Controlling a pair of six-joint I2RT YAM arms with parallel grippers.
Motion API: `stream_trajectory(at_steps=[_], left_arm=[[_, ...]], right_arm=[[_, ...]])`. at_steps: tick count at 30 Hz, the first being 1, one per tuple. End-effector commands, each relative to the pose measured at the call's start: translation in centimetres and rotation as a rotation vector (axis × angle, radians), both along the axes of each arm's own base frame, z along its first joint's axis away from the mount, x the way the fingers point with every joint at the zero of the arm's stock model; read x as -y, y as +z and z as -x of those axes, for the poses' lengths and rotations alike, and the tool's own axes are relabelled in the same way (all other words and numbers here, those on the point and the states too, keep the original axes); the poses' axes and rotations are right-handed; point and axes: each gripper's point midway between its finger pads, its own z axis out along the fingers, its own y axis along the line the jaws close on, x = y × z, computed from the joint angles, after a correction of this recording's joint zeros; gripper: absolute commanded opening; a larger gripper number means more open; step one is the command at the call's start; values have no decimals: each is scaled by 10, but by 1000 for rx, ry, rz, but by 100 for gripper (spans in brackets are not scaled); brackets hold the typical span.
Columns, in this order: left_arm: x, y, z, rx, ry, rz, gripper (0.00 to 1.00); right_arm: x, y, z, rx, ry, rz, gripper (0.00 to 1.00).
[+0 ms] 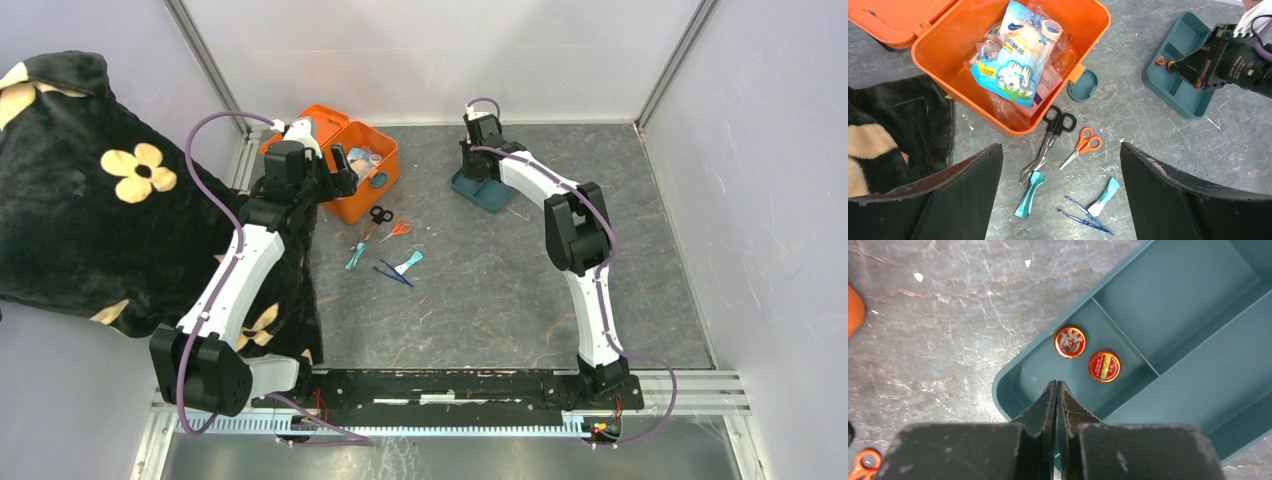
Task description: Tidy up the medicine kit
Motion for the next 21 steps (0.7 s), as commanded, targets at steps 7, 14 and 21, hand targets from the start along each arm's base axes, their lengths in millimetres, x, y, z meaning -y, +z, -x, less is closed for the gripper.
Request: stream_trajectory(at_steps=[7, 14, 21], left_arm=[[7, 17, -4, 52, -20, 25, 92], [7, 17, -4, 54, -19, 25, 92], [6, 16, -4, 49, -16, 24, 92]], right_arm=[[-5, -13, 12, -71, 105, 36, 4], [-5, -18, 40, -165, 188, 37, 1], [26, -28, 100, -303, 219, 132, 0]])
